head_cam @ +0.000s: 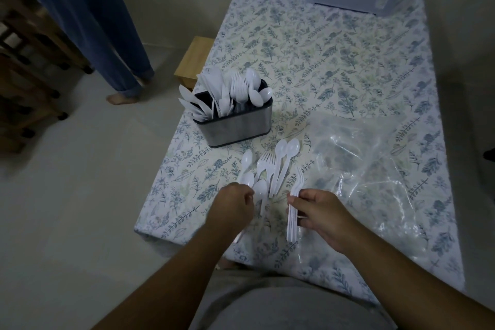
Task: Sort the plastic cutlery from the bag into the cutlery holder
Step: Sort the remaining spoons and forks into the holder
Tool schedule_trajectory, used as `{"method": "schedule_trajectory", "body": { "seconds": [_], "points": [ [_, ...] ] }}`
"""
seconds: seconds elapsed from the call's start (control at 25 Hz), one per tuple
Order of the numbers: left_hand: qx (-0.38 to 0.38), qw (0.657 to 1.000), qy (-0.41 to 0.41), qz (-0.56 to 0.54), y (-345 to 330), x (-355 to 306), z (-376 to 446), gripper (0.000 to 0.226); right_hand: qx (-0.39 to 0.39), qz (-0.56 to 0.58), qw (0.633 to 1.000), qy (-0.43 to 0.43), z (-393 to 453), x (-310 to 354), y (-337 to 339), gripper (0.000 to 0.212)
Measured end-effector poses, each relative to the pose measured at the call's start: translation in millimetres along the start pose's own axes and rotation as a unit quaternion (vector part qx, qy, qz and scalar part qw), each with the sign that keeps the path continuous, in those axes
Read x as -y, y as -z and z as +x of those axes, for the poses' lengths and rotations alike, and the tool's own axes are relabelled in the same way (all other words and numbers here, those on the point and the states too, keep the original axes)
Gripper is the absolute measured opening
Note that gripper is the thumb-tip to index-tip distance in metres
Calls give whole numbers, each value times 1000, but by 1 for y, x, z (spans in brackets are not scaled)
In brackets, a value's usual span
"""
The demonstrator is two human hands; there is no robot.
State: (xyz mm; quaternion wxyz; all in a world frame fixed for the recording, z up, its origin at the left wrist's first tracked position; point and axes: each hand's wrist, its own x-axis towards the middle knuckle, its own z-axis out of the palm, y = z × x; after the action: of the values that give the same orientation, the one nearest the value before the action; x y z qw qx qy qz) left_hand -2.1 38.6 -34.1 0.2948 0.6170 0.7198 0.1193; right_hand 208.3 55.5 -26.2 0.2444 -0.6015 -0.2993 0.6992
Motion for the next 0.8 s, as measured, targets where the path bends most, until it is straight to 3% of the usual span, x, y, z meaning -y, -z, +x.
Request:
{"method": "schedule_trajectory", "body": {
  "seconds": [0.16, 0.48, 0.8],
  "points": [
    [-62, 998, 7, 10, 4, 12, 8, 22, -15, 8, 1000, -7, 2, -1, -1, 20],
    [8, 997, 44, 64, -6, -4, 19, 23, -27, 10, 1000, -3, 1, -3, -10, 10],
    [-39, 998, 22, 49, -16, 10, 15, 23, -36, 14, 999, -5, 3, -5, -11, 14]
  ]
}}
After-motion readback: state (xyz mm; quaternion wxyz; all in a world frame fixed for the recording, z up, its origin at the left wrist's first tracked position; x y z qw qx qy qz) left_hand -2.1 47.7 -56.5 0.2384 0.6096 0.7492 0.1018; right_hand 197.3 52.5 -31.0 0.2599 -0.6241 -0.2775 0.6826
